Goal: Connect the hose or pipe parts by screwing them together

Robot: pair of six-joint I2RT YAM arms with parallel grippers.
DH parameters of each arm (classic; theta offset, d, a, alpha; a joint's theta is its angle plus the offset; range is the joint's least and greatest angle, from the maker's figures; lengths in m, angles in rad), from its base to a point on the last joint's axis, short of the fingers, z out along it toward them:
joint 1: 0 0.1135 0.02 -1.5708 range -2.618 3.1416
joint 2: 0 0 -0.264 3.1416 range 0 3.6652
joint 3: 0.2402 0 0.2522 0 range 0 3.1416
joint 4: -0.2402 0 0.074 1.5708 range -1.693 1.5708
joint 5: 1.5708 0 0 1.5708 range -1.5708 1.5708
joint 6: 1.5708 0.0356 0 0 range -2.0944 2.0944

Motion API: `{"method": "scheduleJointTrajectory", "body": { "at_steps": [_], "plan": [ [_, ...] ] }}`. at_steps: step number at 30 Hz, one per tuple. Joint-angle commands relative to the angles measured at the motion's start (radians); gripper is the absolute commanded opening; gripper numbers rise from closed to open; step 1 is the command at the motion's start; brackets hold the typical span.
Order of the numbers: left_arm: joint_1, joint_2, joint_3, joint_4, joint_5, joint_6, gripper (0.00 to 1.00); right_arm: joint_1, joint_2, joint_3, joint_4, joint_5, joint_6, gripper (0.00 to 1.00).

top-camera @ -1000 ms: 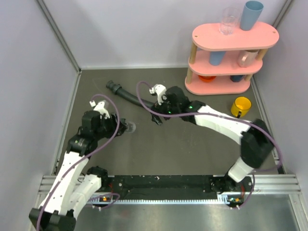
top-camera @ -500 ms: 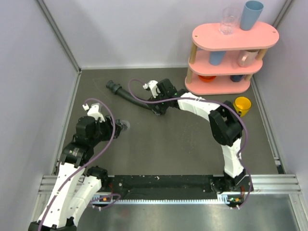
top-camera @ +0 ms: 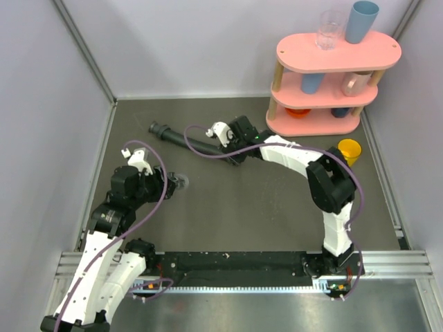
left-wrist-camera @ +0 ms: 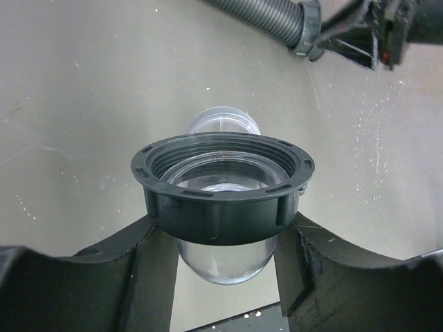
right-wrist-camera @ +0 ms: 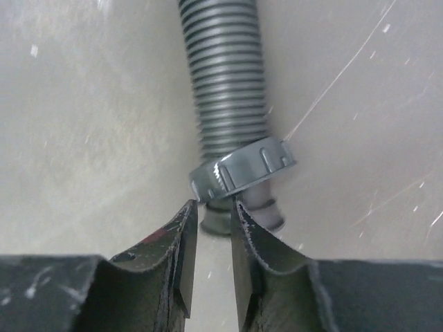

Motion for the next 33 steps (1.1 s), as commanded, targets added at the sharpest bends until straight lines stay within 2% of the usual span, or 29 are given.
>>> {"method": "scheduleJointTrajectory", "body": {
  "at_steps": [1, 3, 8, 11, 12, 15, 19, 21, 22, 24, 28, 33],
  "plan": [
    [-0.003, 0.005, 0.004, 0.053, -0.008, 0.008, 0.00, -0.001, -0.205, -0.169, -0.069, -0.048, -0.065, 0.24],
    [-0.005, 0.002, 0.006, 0.050, -0.025, 0.005, 0.00, -0.003, -0.282, -0.241, -0.086, -0.063, -0.072, 0.25],
    [-0.003, 0.005, 0.009, 0.044, -0.039, 0.002, 0.00, -0.004, -0.556, -0.488, -0.132, 0.058, 0.009, 0.26],
    [-0.003, 0.005, 0.021, 0.021, -0.103, -0.010, 0.00, -0.006, -0.647, -0.531, -0.126, 0.080, 0.060, 0.40],
    [-0.002, 0.000, 0.024, 0.012, -0.119, -0.013, 0.00, -0.006, -0.654, -0.522, -0.106, 0.050, 0.070, 0.55],
    [0.001, -0.016, 0.029, 0.007, -0.181, -0.024, 0.00, -0.006, -0.610, -0.466, 0.019, 0.057, 0.147, 0.73],
    [0.006, -0.030, 0.036, -0.010, -0.220, -0.033, 0.00, -0.007, -0.458, -0.347, 0.112, 0.106, 0.233, 0.81],
    [0.006, -0.047, 0.032, -0.010, -0.228, -0.033, 0.00, -0.006, -0.367, -0.213, 0.080, 0.225, 0.306, 0.81],
    [0.004, -0.053, 0.032, -0.010, -0.226, -0.032, 0.00, -0.006, -0.274, -0.158, 0.051, 0.252, 0.398, 0.81],
    [0.004, -0.064, 0.030, -0.007, -0.226, -0.033, 0.00, -0.006, -0.199, -0.027, -0.035, 0.275, 0.475, 0.77],
    [0.006, -0.060, 0.024, 0.001, -0.218, -0.030, 0.00, -0.004, -0.082, 0.071, -0.063, 0.270, 0.663, 0.68],
    [0.004, -0.047, 0.026, 0.001, -0.208, -0.027, 0.00, 0.002, -0.006, 0.107, -0.078, 0.273, 0.771, 0.52]
  ]
}}
